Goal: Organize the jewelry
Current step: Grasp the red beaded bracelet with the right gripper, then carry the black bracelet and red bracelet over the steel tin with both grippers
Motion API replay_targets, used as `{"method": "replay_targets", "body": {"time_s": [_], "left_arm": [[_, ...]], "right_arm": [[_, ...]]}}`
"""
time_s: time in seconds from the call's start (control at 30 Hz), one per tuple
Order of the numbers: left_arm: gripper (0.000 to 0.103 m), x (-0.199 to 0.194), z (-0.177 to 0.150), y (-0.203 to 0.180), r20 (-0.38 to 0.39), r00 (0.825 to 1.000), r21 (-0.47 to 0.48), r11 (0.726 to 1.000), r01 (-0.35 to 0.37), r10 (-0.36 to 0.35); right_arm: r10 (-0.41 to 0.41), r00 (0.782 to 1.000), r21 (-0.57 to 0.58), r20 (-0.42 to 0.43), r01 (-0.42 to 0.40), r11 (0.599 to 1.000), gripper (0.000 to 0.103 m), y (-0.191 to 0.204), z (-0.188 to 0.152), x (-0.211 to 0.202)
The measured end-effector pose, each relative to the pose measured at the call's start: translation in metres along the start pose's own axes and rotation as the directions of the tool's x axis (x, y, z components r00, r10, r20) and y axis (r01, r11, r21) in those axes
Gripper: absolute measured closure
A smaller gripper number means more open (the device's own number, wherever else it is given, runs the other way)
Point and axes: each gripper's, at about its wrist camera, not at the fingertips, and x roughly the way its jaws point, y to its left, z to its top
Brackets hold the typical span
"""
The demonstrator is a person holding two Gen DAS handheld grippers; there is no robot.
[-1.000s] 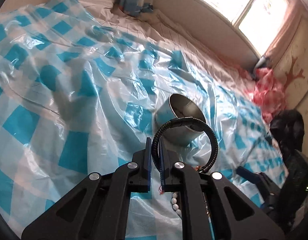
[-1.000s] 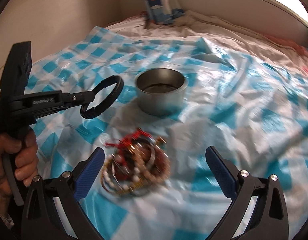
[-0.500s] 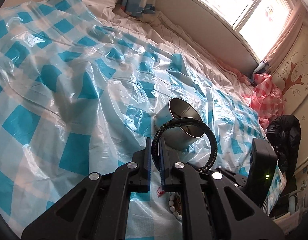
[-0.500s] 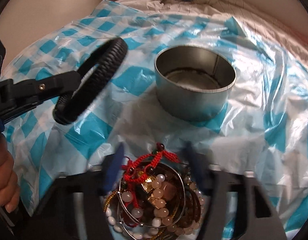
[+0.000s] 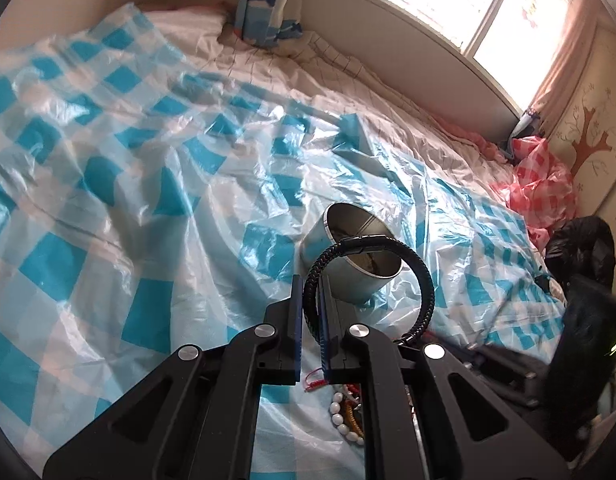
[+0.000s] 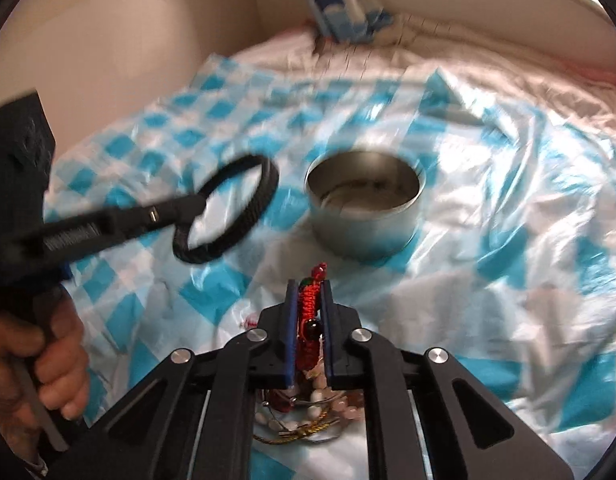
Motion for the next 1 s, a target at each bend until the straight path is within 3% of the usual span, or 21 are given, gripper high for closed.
{"method": "replay_targets", "body": {"time_s": [0.33,1.0], "left_arm": [[0.097,0.002,-0.004,-0.033,0.008,0.999,0.076,0.996,-0.043,0.043],[0.097,0.035,0.028,-0.054,-0.001,0.998,0.13,0.99,-0.056,0.057]], "right_arm": [[-0.025,0.978,0.019,0.209,0.021,1.0,0.092,-0.01,0.019,-0.038],[0.0,0.966,0.03,0.259,-0.008,1.0,0.092,-0.023,0.045,-0.026]]}}
